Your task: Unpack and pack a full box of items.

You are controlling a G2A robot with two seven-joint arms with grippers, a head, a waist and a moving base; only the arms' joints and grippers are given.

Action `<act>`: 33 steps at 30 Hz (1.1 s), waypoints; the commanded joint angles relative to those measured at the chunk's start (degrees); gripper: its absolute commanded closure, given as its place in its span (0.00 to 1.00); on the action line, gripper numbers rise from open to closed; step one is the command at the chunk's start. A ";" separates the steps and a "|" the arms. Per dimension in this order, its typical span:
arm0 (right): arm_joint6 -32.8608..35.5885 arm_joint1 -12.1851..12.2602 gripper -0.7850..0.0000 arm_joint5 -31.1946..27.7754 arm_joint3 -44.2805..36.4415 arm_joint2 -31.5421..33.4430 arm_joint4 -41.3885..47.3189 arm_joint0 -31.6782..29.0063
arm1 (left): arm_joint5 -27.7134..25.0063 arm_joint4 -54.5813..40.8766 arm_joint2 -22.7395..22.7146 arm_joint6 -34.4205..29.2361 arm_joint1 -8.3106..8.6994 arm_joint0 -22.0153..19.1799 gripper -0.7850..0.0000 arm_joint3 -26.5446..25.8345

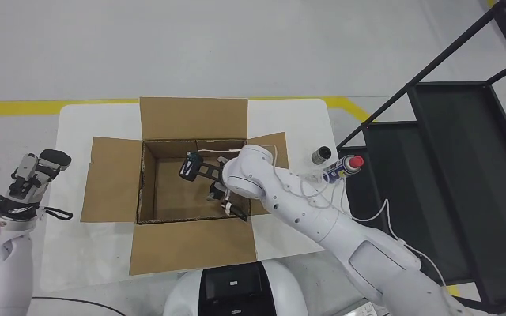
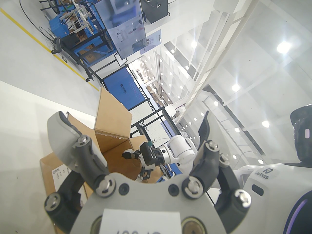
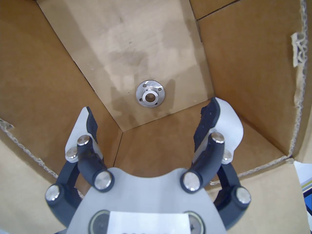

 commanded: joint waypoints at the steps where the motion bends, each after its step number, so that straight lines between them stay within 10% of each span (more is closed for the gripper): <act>1: -0.07 -0.18 0.00 0.03 0.73 -0.18 0.09 0.25 | 0.00 0.00 0.00 0.00 0.00 0.00 0.00 0.00; 33: 0.22 -2.86 0.00 0.50 7.15 -2.47 1.68 3.22 | 0.00 0.00 0.00 0.00 0.00 0.00 0.00 0.00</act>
